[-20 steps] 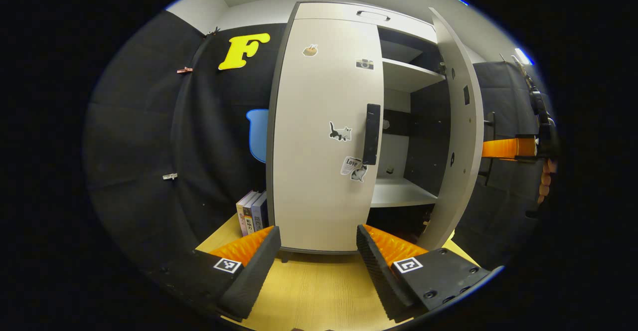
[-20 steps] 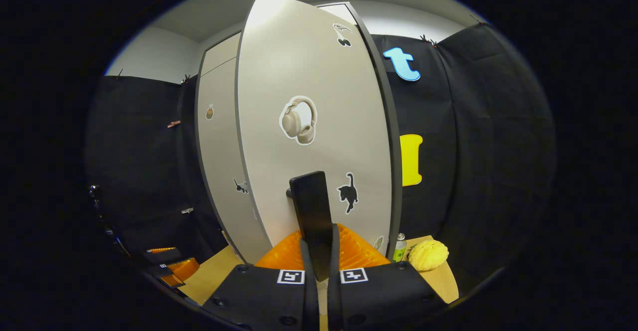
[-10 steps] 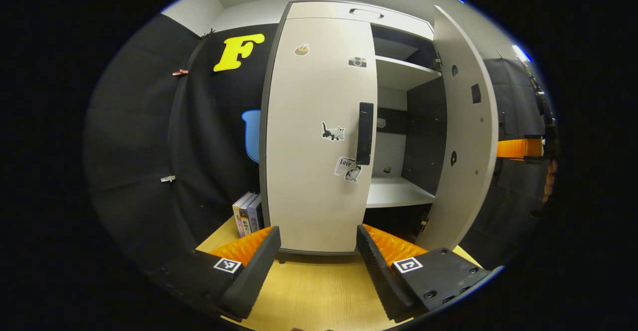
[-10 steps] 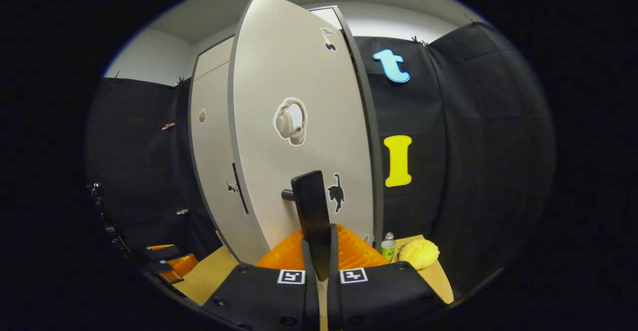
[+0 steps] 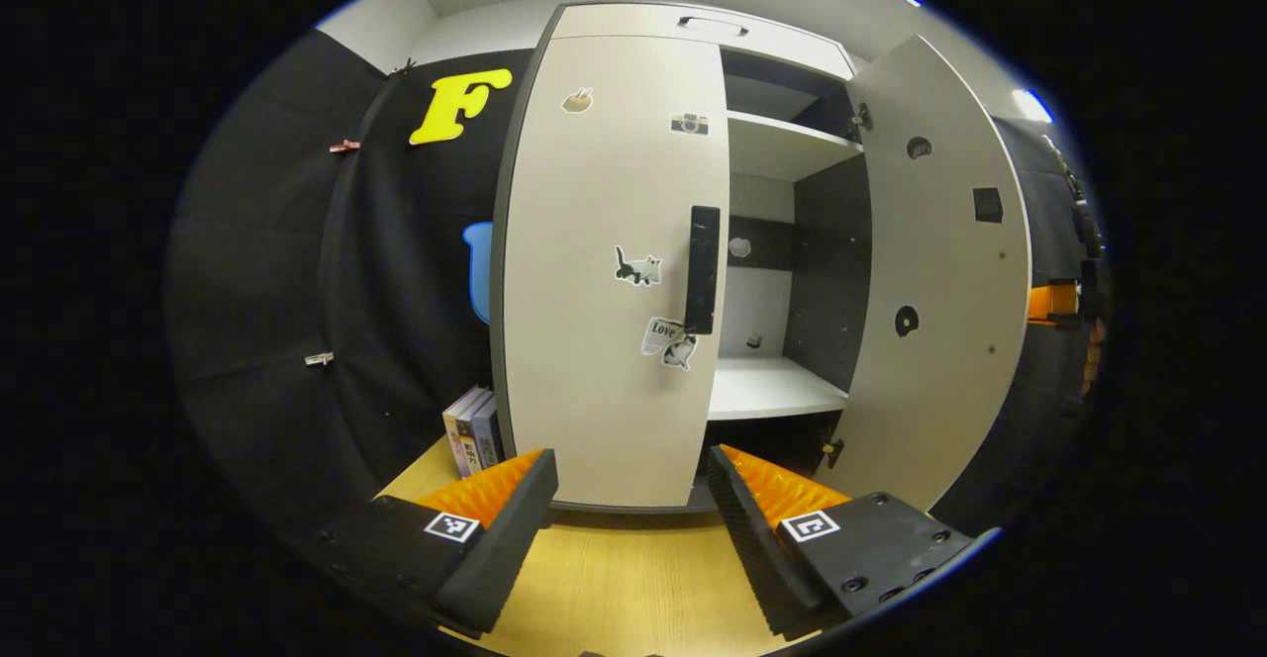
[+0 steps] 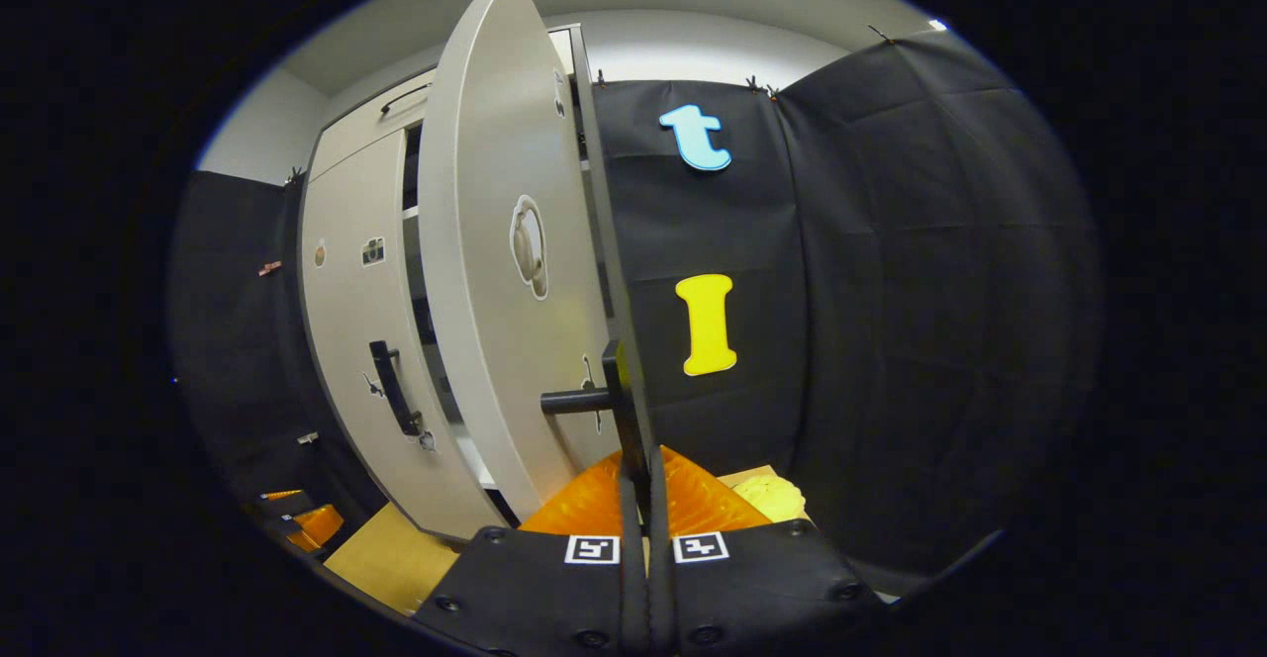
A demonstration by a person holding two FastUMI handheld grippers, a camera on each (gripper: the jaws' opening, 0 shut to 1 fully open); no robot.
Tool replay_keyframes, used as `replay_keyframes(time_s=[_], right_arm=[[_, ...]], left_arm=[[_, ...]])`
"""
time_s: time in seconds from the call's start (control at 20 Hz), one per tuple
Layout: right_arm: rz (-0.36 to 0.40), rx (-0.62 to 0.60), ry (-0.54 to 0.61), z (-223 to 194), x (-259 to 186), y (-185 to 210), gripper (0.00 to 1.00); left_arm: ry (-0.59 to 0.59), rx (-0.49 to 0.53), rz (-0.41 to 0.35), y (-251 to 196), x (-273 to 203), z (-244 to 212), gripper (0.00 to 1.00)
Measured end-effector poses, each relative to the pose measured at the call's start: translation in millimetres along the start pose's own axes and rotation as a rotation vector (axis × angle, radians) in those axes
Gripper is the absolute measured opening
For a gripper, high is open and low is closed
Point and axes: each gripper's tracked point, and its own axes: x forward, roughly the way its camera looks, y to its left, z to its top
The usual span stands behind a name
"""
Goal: Open the right door of the double-door shoe cabinet with the right hand, and open the left door with the left hand.
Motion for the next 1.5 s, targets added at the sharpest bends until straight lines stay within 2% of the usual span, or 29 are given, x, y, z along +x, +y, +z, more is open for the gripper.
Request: replay_keyframes(time_s=[0.2,0.65,0.7,0.75,0.9,0.95,1.0,1.1,1.2,1.25,1.4,1.45,1.5], right_arm=[[0.011,0.006,-0.018,4,2,-1,0.05],[0.018,0.042,-0.014,2,-1,-3,0.06],[0.029,0.063,-0.01,1,-8,-4,0.1],[0.036,0.092,-0.008,-3,-19,-7,0.19],[0.016,0.195,0.031,-18,-39,-24,0.22],[-0.018,0.207,0.044,-25,-46,-36,0.26],[-0.06,0.215,0.048,-32,-52,-47,0.36],[-0.113,0.223,0.022,-32,-66,-60,0.36],[-0.157,0.191,0.012,-36,-77,-68,0.7],[-0.181,0.159,0.003,-36,-85,-73,0.8],[-0.236,0.052,-0.043,-36,-105,-73,0.81],[-0.249,0.015,-0.052,-37,-111,-69,1.0],[-0.257,-0.015,-0.062,-39,-116,-65,0.99]], left_arm=[[-0.002,0.017,-0.034,-13,-3,3,0.95],[0.01,-0.01,0.011,7,-12,1,0.95],[0.008,-0.011,0.015,8,-12,2,0.95],[0.007,-0.011,0.017,9,-11,3,0.95],[-0.008,0.012,0.009,7,-5,12,0.95],[-0.013,0.022,0.009,6,-2,15,0.95],[-0.018,0.029,0.007,6,2,18,0.95],[-0.032,0.028,-0.008,3,12,28,0.95],[-0.05,0.022,-0.031,-2,23,41,0.95],[-0.057,0.019,-0.043,-5,29,48,0.95],[-0.092,-0.008,-0.081,-16,51,74,0.95],[-0.105,-0.016,-0.091,-20,59,84,0.95],[-0.113,-0.02,-0.093,-21,66,93,0.95]])
